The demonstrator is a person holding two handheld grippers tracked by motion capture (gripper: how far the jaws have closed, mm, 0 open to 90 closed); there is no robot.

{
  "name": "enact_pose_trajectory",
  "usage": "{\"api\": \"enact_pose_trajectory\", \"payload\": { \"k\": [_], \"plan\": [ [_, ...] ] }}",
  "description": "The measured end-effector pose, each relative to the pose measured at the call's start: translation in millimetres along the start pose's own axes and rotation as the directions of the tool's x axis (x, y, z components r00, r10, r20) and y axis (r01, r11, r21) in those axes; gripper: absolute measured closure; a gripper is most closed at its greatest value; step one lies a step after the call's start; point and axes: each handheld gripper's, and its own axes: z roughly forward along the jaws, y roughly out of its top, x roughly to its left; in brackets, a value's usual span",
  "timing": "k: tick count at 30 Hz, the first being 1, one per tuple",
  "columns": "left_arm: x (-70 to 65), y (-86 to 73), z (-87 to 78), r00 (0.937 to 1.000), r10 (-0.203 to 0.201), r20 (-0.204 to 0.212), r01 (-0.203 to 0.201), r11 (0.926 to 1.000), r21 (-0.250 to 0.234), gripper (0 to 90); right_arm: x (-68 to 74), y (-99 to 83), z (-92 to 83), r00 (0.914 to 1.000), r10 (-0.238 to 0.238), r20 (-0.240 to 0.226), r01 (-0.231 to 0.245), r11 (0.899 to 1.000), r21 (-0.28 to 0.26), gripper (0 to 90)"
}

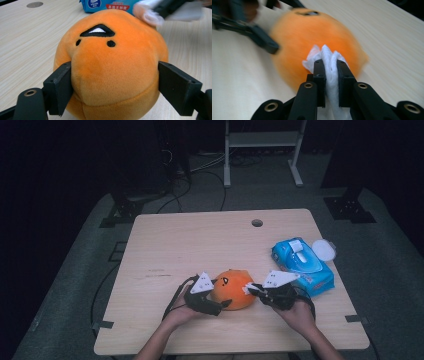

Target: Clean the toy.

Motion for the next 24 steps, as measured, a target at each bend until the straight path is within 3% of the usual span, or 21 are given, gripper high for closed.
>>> {"api": "enact_pose_trajectory", "payload": {
  "k": [4, 5, 6, 8, 11, 12, 13, 15, 17, 20, 21, 22, 24],
  "plan": [
    [1.0, -0.9, 0.0, 0.9999, -0.01, -0.008, 0.01, 0.9999, 0.007, 18.8, 20.6, 6.7, 7.9, 0.9929, -0.036, -0.113, 0.033, 0.999, -0.031, 79.5],
    [1.0, -0.9, 0.0, 0.9999, -0.01, -0.008, 0.01, 0.9999, 0.007, 18.8, 20.6, 6.7, 7.9, 0.9929, -0.036, -0.113, 0.033, 0.999, -0.031, 79.5],
    [2.5, -2.1, -1.0, 0.9997, -0.022, -0.004, 0.022, 0.9997, 0.001, 18.8, 23.7, 9.3, 9.1, 0.9918, -0.071, -0.107, 0.069, 0.997, -0.022, 79.5],
    [3.3, -2.5, -1.3, 0.9996, -0.03, -0.002, 0.03, 0.9996, -0.001, 18.8, 21.5, 9.1, 8.3, 0.9922, -0.064, -0.107, 0.062, 0.998, -0.02, 79.6],
    [6.1, -3.3, -1.3, 0.9987, -0.048, 0.013, 0.049, 0.9987, -0.015, 18.8, -2.6, -1.4, 0.6, 0.9994, -0.015, -0.031, 0.015, 1.0, 0.008, 79.8],
    [6.1, -3.3, -1.3, 0.9987, -0.048, 0.013, 0.049, 0.9987, -0.015, 18.8, -2.6, -1.4, 0.6, 0.9994, -0.015, -0.031, 0.015, 1.0, 0.008, 79.8],
    [5.8, -3.1, -0.9, 0.9986, -0.051, 0.01, 0.051, 0.9986, -0.016, 18.8, -17.7, -10.0, -3.7, 0.9981, 0.056, -0.027, -0.055, 0.998, 0.005, 79.8],
    [4.9, -2.1, -0.8, 0.9989, -0.046, 0.006, 0.046, 0.9989, -0.009, 18.7, -22.1, -12.9, -5.0, 0.9977, 0.066, -0.014, -0.066, 0.998, 0.011, 79.8],
    [1.2, -0.1, 0.0, 0.9996, -0.029, 0.001, 0.029, 0.9995, -0.008, 18.7, -22.2, -11.8, -5.7, 0.9932, 0.101, -0.058, -0.102, 0.995, -0.017, 79.8],
    [-7.9, 3.7, 2.3, 0.9998, 0.021, 0.002, -0.021, 0.9998, -0.007, 18.6, -10.3, -2.0, -3.0, 0.9878, 0.087, -0.129, -0.095, 0.994, -0.06, 79.8],
    [-7.9, 3.7, 2.3, 0.9998, 0.021, 0.002, -0.021, 0.9998, -0.007, 18.6, -10.3, -2.0, -3.0, 0.9878, 0.087, -0.129, -0.095, 0.994, -0.06, 79.8],
    [-11.5, 4.3, 4.0, 0.9989, 0.046, 0.0, -0.046, 0.9989, -0.006, 18.6, 2.0, 5.7, 1.0, 0.9889, 0.036, -0.144, -0.046, 0.997, -0.067, 79.8],
    [-11.1, 4.0, 3.7, 0.9989, 0.048, 0.001, -0.048, 0.9989, -0.005, 18.6, 6.4, 7.7, 3.1, 0.991, 0.005, -0.134, -0.013, 0.998, -0.059, 79.8]
  ]
}}
